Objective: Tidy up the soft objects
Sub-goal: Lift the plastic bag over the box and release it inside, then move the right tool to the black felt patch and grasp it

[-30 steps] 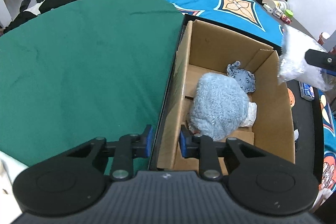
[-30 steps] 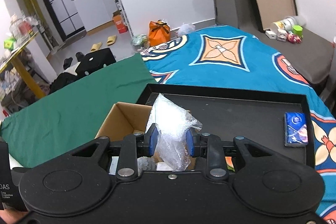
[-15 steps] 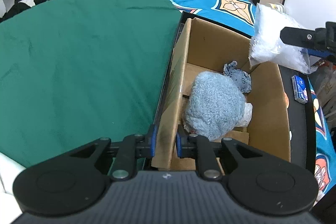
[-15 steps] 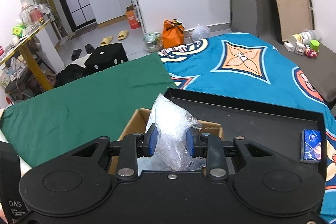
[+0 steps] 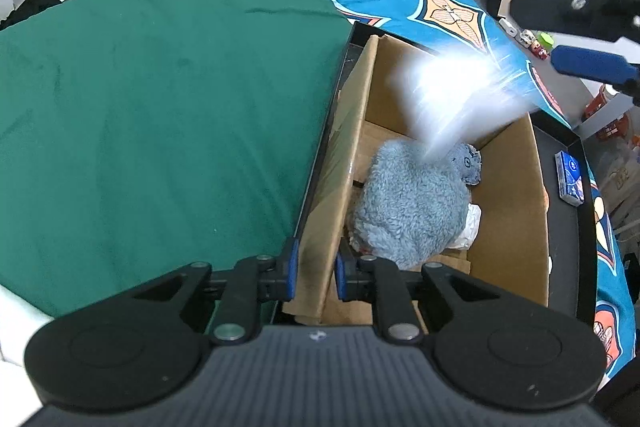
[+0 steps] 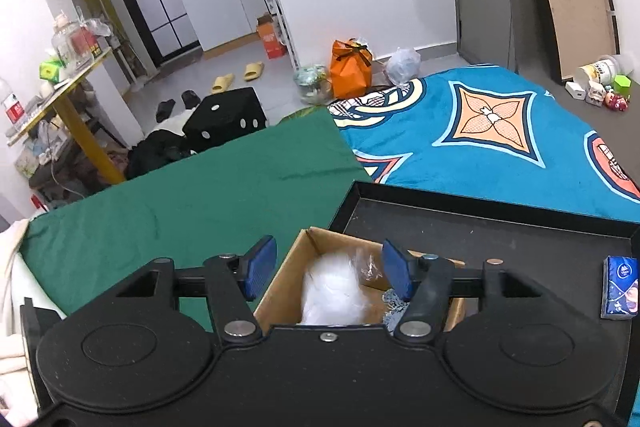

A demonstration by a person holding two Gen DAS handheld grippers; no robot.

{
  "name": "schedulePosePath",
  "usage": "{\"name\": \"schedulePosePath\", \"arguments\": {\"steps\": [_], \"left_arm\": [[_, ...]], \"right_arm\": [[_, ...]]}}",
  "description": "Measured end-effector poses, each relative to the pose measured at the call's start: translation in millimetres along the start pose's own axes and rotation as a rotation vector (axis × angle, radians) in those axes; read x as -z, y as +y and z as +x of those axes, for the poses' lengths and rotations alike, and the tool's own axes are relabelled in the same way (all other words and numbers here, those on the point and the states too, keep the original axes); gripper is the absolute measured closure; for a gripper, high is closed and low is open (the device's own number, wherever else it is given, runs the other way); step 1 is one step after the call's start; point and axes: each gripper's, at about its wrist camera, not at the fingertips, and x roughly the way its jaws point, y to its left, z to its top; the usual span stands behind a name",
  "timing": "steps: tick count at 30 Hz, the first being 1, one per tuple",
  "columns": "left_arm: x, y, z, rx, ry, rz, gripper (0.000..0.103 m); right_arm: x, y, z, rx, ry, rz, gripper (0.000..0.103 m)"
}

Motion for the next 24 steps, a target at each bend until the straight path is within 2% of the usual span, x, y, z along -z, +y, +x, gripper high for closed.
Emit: {"name": "schedulePosePath", "arguments": {"steps": [5, 7, 12, 14, 16, 18, 21, 24], "left_arm": [[-1, 0, 2, -0.003, 0.016, -0.006, 0.085], [-3, -2, 3, -0.009, 0.019, -0.001, 0.085], [-4, -5, 1, -0.028, 0.024, 0.016, 0.083], [-5, -8, 1, -0.038, 0.024, 0.025, 0.081], [-6, -12, 1, -0.057, 0.029, 0.035, 0.081], [-7, -15, -1, -0.064, 0.024, 0.036, 0.079], [-11, -18, -5, -0.075, 0.015, 0.030, 0.068], [-14, -23, -8, -0.116, 0.005, 0.044, 0.057]], "right_arm": [[4, -13, -6, 0.008, 0.012, 0.032, 0.044], [7, -19, -9, 0.022, 0.022, 0.040, 0.040], [22, -38, -18, 0.060, 0.046, 0.058, 0.036], [29, -44, -23, 0.071, 0.055, 0.065, 0.033], [33, -50, -26, 0.079, 0.067, 0.075, 0.024], [39, -56, -31, 0.090, 0.071, 0.089, 0.024], [43, -65, -39, 0.099, 0.066, 0.101, 0.022], [48, -73, -44, 0.099, 0.067, 0.100, 0.015]]}}
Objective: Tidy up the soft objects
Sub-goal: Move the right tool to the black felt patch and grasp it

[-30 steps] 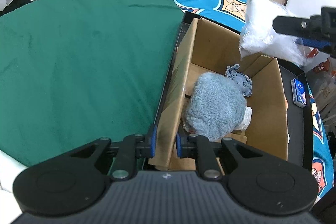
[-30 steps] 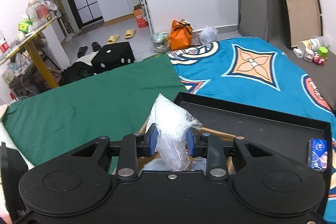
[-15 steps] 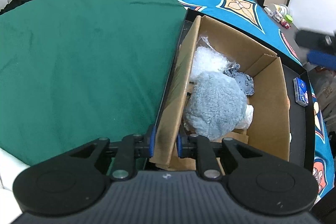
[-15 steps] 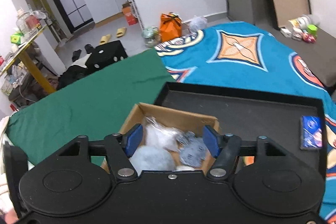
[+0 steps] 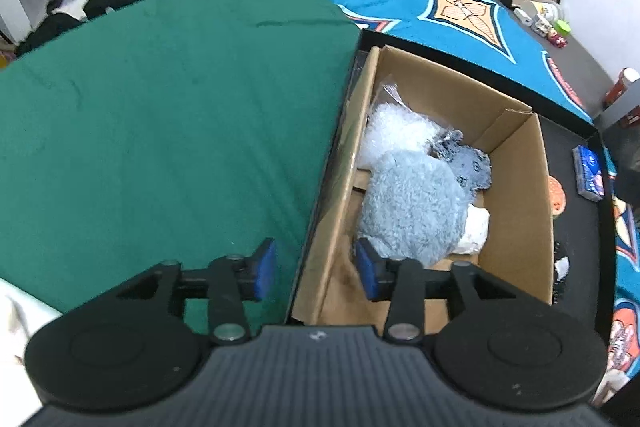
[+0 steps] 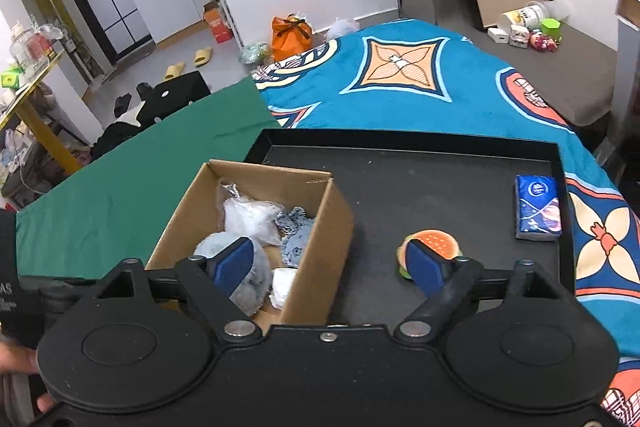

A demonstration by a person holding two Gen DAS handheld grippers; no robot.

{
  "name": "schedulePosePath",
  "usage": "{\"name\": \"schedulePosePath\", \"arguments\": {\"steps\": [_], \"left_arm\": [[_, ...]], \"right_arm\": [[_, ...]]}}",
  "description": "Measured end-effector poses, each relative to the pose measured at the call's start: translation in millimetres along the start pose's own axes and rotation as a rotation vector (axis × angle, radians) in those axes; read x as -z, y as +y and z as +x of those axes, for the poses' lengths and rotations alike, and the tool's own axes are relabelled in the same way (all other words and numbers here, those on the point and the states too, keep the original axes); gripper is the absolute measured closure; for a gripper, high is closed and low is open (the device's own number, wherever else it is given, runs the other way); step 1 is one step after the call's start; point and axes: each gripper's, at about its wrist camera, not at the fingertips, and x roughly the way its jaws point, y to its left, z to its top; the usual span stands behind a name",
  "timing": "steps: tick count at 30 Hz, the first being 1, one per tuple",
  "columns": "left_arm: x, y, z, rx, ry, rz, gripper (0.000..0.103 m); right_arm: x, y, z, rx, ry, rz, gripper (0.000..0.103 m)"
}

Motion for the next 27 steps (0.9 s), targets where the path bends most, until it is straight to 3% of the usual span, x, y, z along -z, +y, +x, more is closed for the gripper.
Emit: {"name": "schedulePosePath", "arguments": {"steps": [3, 6, 14, 27], "left_arm": [[-1, -1, -5, 0.000, -0.003, -0.012, 0.049], [-3, -4, -8, -0.031, -0.007, 0.003, 0.045], [-1, -17, -11, -0.092, -0.002, 0.062, 0.036], [1, -39, -10, -0.155, 0.016, 0.138, 0.035]], "right_arm": [[5, -9, -6, -0.005, -0.030, 0.007, 0.007], [12, -16, -9, 0.005, -0.057, 0.010, 0.006], [34, -42, -2, -0.009, -0.008, 0.073, 0.006], [68, -84, 19, 0.002, 0.060, 0.160, 0.005]]}}
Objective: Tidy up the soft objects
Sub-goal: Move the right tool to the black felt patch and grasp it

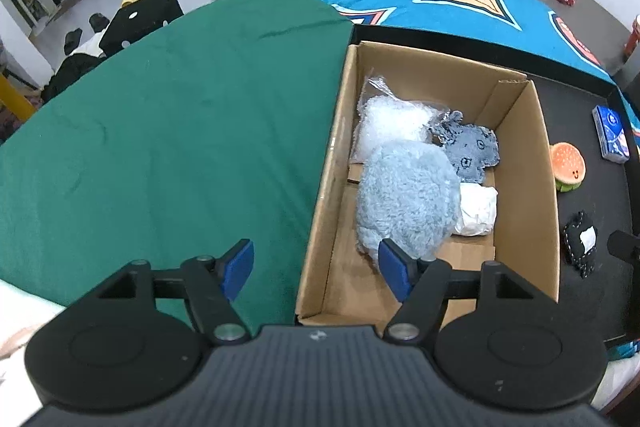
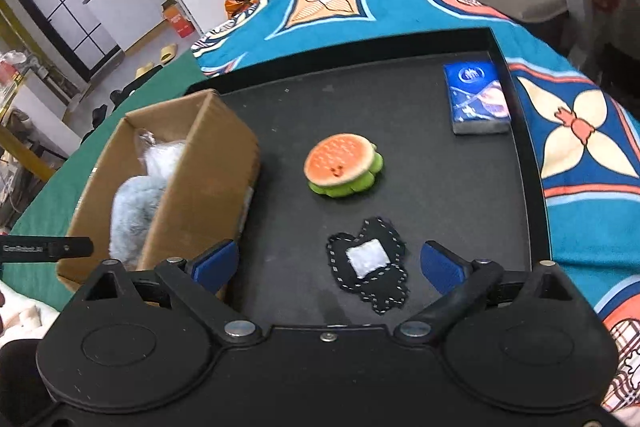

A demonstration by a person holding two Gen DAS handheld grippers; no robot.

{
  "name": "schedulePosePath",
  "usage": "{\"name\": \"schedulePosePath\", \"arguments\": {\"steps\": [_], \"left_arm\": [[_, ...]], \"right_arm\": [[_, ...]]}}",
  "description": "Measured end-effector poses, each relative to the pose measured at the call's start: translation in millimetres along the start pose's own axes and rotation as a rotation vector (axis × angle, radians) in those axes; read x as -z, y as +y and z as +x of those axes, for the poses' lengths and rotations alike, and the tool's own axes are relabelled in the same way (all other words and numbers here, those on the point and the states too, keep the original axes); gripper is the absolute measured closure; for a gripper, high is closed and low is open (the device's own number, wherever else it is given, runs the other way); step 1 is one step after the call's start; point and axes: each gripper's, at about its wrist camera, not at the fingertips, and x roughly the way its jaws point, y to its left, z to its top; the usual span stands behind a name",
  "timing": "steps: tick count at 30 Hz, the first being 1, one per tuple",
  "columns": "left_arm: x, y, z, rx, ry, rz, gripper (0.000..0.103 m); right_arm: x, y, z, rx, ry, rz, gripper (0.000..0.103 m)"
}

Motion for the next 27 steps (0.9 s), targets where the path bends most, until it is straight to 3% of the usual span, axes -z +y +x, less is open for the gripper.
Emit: {"name": "schedulePosePath", "arguments": {"steps": [16, 23, 26, 27], "left_arm": [[1, -32, 11, -0.091, 0.055, 0.083, 0.035], [-1, -43, 14, -0.126, 0.052, 0.111, 0.035], [0, -48, 17, -0.127, 0.065, 0.124, 0.035], [0, -50, 17, -0.137, 0.064, 0.132, 0.035]], "right_arm": [[8, -24, 28, -0.032, -0.001, 0.026, 0.020], [8, -24, 34, -0.004, -0.008, -0.013, 0.021], [9, -23, 37, 0.005, -0.001, -0.028, 0.033], [10, -22, 38, 0.008, 0.006, -0.037, 0.042]]}}
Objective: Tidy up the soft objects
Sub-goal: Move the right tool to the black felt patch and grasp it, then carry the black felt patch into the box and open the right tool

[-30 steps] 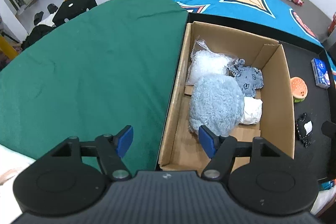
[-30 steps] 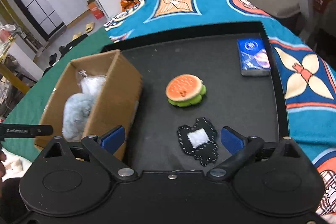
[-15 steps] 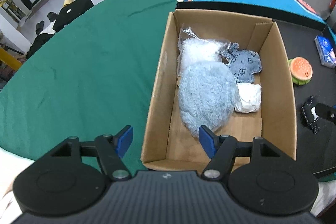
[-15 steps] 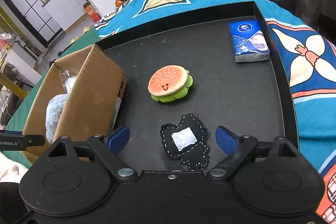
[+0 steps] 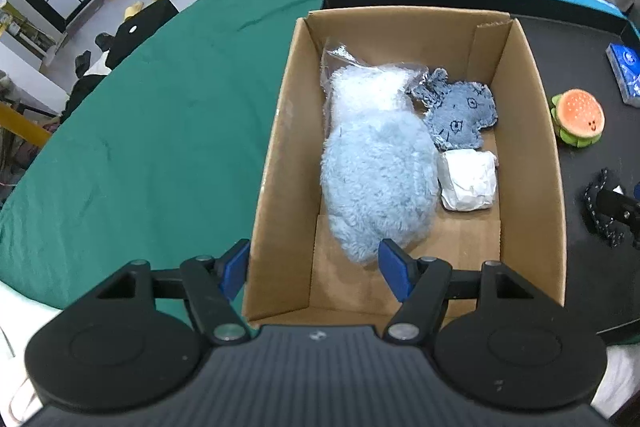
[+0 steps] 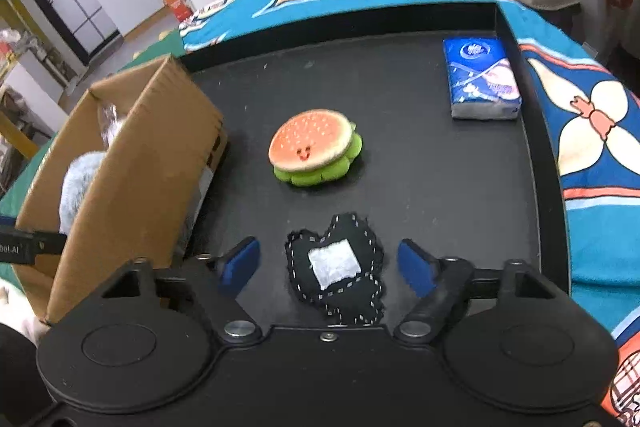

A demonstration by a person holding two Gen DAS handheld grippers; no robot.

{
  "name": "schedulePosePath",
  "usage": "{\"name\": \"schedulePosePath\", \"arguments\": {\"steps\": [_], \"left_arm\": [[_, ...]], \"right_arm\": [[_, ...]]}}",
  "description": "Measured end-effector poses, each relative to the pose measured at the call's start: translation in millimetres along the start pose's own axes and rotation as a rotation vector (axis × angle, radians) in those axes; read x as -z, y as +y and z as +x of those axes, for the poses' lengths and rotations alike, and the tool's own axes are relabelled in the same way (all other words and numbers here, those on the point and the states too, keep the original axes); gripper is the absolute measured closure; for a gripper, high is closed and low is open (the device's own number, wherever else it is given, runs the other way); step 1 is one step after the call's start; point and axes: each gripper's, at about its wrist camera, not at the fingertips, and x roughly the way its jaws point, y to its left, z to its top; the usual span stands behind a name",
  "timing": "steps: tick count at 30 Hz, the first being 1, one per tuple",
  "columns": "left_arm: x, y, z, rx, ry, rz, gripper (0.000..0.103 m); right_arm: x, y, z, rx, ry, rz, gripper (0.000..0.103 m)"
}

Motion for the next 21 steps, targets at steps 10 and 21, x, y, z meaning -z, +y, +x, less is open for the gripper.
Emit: {"name": "schedulePosePath", "arguments": {"steps": [10, 21], "left_arm": [[5, 1, -3, -0.010, 0.002, -0.004, 0.035], [8, 12, -12, 0.002, -0.020, -0.030, 0.035]], "right_arm": [[6, -11, 1, 0.036, 0.057, 0.021, 0.069], [3, -13, -26, 0.035, 0.005, 0.049, 0.069]]}}
